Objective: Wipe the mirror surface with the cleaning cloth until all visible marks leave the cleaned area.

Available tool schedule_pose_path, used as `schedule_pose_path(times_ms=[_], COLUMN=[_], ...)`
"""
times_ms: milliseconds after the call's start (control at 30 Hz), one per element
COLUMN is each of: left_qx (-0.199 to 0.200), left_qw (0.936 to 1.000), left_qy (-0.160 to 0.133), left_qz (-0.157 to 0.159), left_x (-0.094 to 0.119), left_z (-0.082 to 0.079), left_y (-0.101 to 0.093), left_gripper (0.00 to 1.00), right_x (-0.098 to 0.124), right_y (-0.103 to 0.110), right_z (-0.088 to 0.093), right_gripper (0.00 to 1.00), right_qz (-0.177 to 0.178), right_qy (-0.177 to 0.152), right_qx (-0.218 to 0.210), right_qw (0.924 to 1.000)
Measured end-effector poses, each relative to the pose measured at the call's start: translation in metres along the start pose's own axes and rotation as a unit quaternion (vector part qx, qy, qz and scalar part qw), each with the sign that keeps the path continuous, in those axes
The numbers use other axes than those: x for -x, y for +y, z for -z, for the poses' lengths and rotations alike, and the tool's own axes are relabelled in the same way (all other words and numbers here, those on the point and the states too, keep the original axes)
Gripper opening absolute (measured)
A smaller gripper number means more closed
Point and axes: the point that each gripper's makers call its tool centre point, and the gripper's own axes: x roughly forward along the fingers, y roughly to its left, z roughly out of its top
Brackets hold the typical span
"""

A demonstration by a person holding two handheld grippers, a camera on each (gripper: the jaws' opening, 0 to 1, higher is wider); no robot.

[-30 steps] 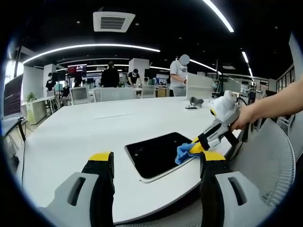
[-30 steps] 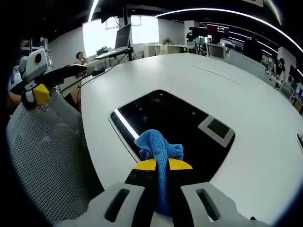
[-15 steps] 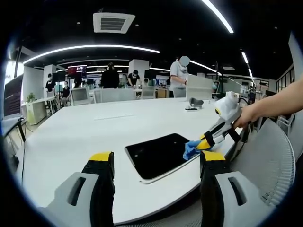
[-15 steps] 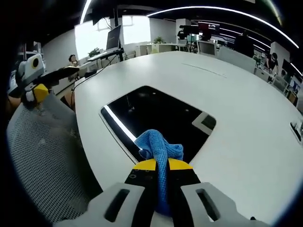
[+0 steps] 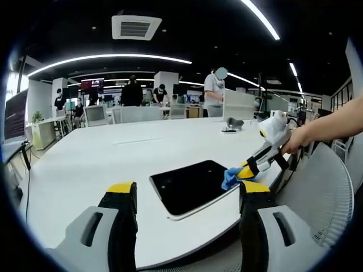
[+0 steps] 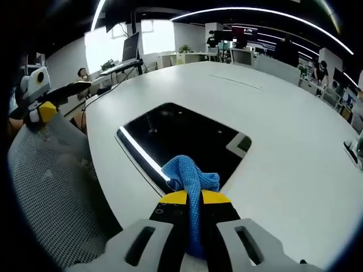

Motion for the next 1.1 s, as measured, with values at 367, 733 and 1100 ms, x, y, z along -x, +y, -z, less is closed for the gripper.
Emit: schedule_pose_path(times_ms=[367,733,1100], left_qx=[0.000,0.000,-0.002], left_qw=[1.0000,1.0000,1.0000], left_qy=[0.004,0.003,0.002], left_qz=[0.000,-0.001,-0.004], left_x=[0.000,0.000,0.000], left_z=[0.001,0.001,0.000], left_y=[0.000,0.000,0.002], left_gripper=[0.72,0.71,0.71], right_x=[-0.001,-0.009,-0.020], right_y=[0.000,-0.010,-0.026], right_z=[-0.002,-0.008,-0.019], right_gripper=[0.01,0.01,0.02], right_qz=[0.006,0.016,0.025], right_qy=[0.003,-0.014,-0.022], right_qx=[0.044,0.030,0.020], right_qw=[0.9990,0.9993,0.9993])
